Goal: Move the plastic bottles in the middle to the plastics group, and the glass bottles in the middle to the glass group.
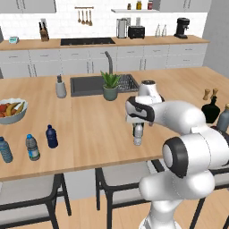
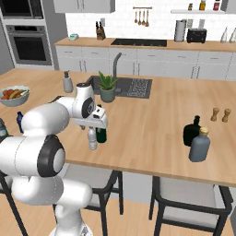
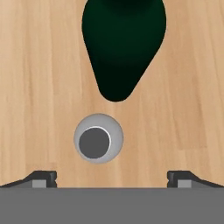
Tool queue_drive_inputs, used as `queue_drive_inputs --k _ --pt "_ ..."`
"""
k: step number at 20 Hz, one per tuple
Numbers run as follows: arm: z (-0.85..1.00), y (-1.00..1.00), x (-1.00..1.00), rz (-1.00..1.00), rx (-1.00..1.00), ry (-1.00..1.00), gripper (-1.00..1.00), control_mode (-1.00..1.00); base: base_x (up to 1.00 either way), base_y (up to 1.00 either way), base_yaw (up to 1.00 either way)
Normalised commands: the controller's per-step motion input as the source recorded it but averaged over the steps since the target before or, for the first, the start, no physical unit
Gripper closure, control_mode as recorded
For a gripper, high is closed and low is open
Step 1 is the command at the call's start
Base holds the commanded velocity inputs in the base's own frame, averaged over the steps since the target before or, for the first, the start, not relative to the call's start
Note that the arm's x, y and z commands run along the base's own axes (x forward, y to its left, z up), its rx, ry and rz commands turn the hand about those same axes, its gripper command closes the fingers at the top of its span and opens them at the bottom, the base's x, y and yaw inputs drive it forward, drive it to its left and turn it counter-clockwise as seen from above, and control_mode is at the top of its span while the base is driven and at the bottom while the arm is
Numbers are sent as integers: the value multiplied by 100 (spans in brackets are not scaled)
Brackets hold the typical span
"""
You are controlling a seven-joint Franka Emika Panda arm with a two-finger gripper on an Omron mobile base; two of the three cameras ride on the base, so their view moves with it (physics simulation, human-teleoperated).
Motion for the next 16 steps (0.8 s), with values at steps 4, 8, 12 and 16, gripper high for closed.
queue_drive_inputs --k 4,8,12,16 --pt "-24 0 0 0 0 0 -100 -100 0 0 0" --pt "-8 0 1 0 0 0 -100 -100 0 0 0" --pt "-5 0 2 0 0 0 -100 -100 0 0 0" --pt "-1 0 3 0 0 0 -100 -100 0 0 0"
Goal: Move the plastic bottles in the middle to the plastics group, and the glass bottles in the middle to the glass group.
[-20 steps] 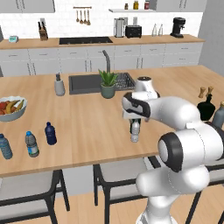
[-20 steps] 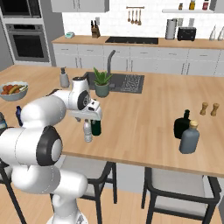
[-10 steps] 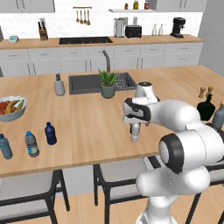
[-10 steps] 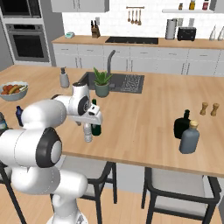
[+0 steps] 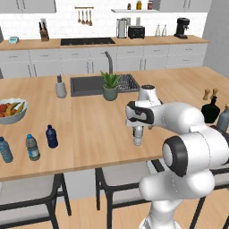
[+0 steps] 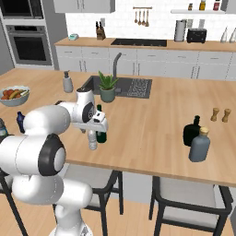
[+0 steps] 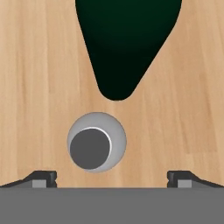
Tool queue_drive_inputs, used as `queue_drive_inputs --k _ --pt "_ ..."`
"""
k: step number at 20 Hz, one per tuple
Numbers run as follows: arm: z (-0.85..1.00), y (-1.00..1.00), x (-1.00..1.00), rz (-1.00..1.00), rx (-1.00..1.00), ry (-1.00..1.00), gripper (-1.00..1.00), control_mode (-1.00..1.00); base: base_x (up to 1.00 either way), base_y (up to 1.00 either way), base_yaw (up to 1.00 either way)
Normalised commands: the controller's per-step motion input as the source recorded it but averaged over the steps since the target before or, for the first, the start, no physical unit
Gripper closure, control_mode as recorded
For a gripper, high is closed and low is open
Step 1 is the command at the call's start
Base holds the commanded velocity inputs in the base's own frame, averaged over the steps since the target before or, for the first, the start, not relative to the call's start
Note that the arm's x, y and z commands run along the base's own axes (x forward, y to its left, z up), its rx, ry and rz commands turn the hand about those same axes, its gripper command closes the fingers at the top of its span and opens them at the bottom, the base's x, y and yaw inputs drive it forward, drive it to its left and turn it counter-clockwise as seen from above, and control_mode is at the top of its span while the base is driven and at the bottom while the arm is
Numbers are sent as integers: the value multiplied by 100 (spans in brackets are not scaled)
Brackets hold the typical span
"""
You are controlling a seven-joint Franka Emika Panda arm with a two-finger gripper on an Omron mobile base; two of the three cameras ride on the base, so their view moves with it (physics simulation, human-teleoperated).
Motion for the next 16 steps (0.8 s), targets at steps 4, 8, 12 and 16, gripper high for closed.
queue_drive_inputs --k 4,8,12,16 --pt "0 0 9 0 0 0 -100 -100 0 0 0" --pt "-4 0 17 0 0 0 -100 -100 0 0 0" --pt "-12 0 14 0 0 0 -100 -100 0 0 0" --pt "-9 0 0 0 0 0 -100 -100 0 0 0"
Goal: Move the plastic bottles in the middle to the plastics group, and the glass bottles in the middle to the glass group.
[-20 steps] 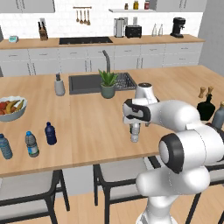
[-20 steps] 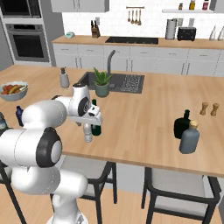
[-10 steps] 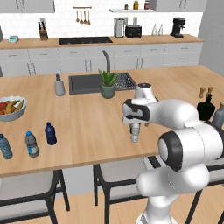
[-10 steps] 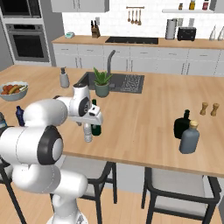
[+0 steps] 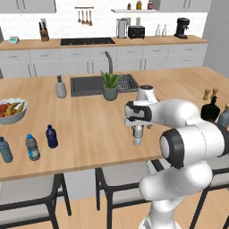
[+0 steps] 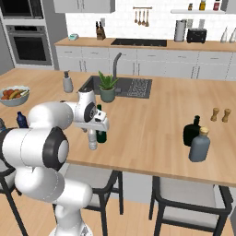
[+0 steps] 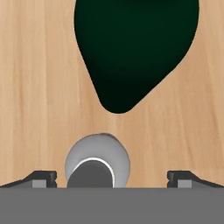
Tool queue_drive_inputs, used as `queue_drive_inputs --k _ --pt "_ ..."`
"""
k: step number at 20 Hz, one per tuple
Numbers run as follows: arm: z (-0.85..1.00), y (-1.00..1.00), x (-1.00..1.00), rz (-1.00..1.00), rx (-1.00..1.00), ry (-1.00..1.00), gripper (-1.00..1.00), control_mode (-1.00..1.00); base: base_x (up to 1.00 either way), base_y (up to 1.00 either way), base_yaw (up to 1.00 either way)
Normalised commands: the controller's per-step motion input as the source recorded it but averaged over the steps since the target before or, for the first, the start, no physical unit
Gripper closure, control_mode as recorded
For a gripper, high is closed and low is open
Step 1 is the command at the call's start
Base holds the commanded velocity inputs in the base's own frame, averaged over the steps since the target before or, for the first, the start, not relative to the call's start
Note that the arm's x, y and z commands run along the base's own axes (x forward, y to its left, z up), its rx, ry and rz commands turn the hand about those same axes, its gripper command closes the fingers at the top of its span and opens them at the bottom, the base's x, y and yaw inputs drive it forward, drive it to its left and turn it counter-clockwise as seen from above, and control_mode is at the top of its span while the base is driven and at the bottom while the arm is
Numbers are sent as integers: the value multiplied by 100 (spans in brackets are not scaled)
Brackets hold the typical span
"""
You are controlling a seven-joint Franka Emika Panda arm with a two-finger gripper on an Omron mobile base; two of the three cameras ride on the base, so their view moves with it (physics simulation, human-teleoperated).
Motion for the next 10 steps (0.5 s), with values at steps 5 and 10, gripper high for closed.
queue_drive_inputs --k 5,10 --pt "-19 0 0 0 0 -3 -100 -100 0 0 0" --pt "-7 0 0 0 0 0 -100 -100 0 0 0"
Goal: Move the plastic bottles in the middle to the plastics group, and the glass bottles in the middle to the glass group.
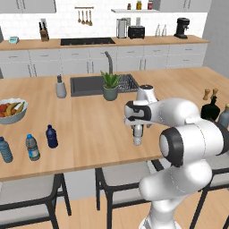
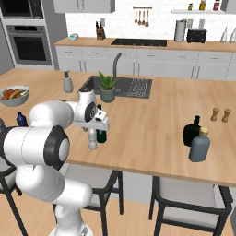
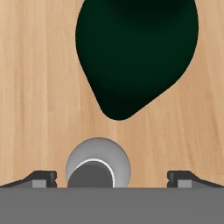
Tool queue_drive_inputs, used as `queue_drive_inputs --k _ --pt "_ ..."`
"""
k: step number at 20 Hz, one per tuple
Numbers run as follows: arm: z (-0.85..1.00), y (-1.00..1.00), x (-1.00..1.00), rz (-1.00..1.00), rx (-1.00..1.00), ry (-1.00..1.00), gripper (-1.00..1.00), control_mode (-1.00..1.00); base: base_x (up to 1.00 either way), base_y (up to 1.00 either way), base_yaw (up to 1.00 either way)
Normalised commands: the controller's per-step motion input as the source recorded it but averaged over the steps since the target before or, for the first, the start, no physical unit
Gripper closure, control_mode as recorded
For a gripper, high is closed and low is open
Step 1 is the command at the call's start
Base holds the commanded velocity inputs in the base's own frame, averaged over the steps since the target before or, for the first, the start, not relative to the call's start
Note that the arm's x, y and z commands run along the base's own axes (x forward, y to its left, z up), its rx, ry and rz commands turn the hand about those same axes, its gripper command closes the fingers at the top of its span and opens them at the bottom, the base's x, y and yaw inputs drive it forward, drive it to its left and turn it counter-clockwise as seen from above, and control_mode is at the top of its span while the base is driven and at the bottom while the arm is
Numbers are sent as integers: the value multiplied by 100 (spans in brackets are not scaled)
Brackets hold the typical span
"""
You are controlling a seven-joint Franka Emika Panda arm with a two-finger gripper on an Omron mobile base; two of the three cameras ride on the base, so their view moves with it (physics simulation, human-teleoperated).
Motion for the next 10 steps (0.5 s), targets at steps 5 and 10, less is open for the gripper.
queue_drive_inputs --k 5,10 --pt "-4 0 0 0 0 0 -100 -100 0 0 0" --pt "-10 0 -2 0 0 0 -100 -100 0 0 0"
